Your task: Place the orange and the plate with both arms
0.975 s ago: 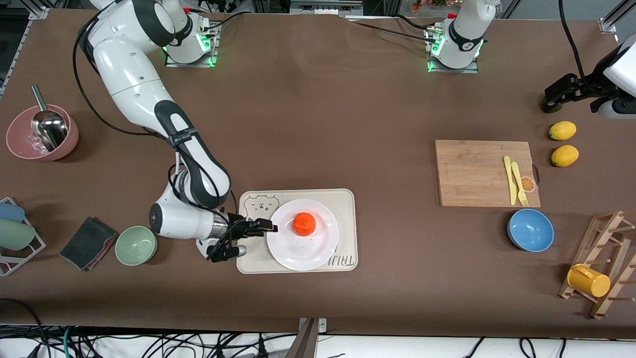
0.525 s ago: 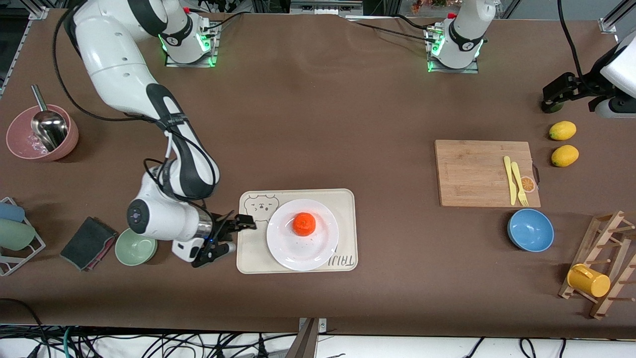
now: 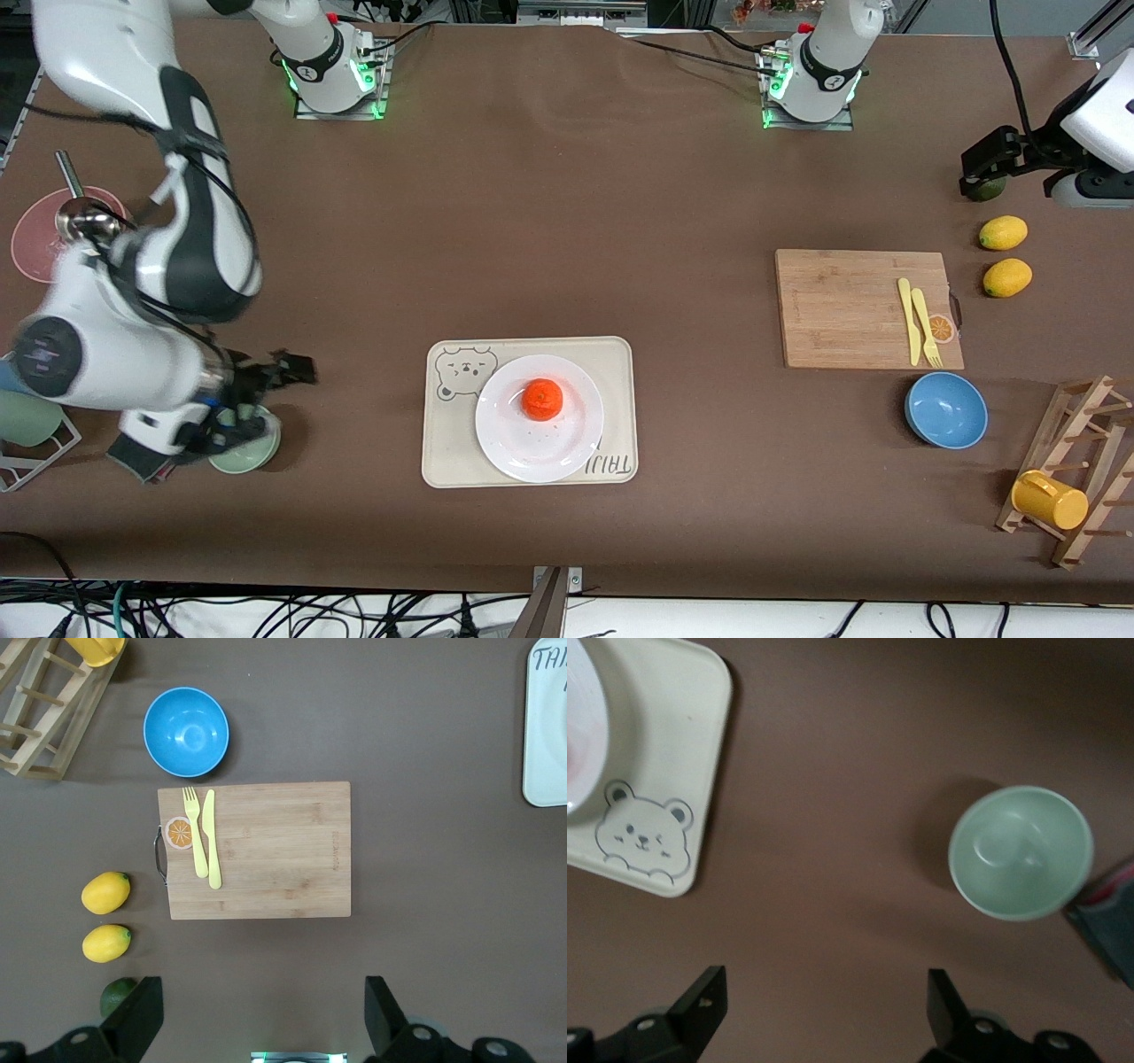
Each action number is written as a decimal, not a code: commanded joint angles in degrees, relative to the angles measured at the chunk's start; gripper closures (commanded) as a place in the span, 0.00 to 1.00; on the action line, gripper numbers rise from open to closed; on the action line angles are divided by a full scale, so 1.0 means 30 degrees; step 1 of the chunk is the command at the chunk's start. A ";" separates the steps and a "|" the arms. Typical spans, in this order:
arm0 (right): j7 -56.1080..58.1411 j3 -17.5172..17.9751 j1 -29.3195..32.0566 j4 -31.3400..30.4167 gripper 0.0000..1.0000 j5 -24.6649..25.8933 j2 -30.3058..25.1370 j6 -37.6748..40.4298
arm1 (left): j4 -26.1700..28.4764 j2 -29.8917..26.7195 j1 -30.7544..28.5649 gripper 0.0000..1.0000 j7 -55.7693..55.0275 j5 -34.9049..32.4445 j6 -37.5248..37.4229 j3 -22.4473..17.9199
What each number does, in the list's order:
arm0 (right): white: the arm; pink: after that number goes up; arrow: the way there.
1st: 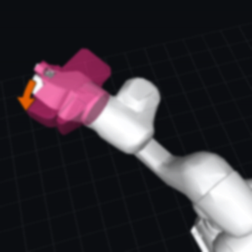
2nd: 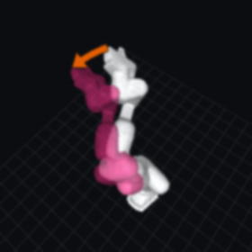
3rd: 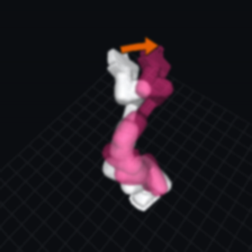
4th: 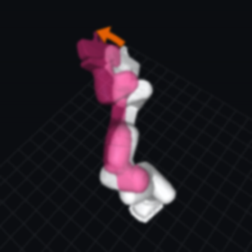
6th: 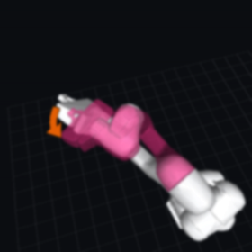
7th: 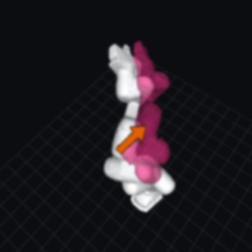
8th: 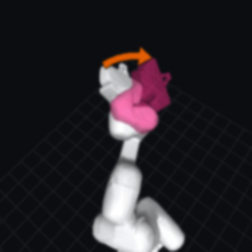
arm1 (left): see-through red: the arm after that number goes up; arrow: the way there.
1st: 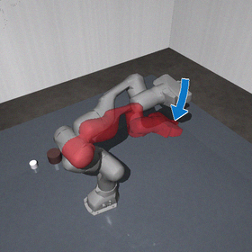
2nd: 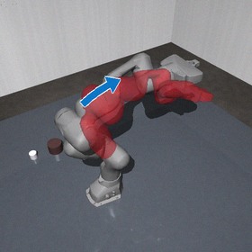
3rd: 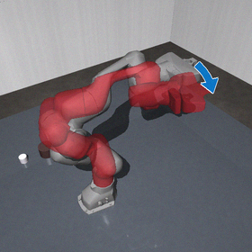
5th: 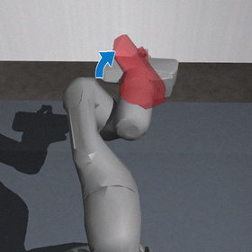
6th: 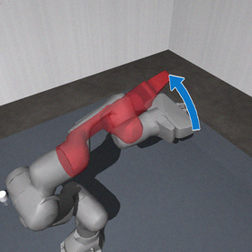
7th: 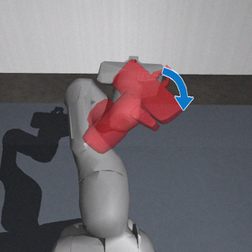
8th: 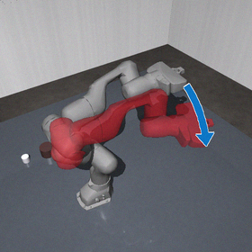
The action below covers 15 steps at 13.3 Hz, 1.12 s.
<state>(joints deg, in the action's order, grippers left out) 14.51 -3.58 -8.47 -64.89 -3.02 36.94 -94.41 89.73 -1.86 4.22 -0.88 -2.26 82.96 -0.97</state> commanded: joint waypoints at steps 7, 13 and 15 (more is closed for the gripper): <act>-0.1836 -0.0182 0.3320 -0.8803 0.00 0.1419 -1.1400 0.1765 | -0.0409 0.0006 0.0028 0.00 -0.0087 0.0168 -0.0406 0.0061; -0.4019 -0.0237 0.2561 -1.1182 0.00 0.1272 -1.3865 0.1617 | -0.0409 0.0006 -0.0001 0.00 -0.0116 0.0168 -0.0436 0.0061; -0.4046 -0.0532 0.1684 -1.1212 0.00 0.1358 -1.4305 0.1764 | -0.0409 0.0006 -0.0001 0.00 -0.0116 0.0168 -0.0552 0.0090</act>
<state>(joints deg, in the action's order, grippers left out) 2.59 -3.65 -1.34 -96.17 1.02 -3.16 -88.32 89.55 -1.90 4.28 -0.93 -2.26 82.61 -0.76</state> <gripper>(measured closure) 0.000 0.000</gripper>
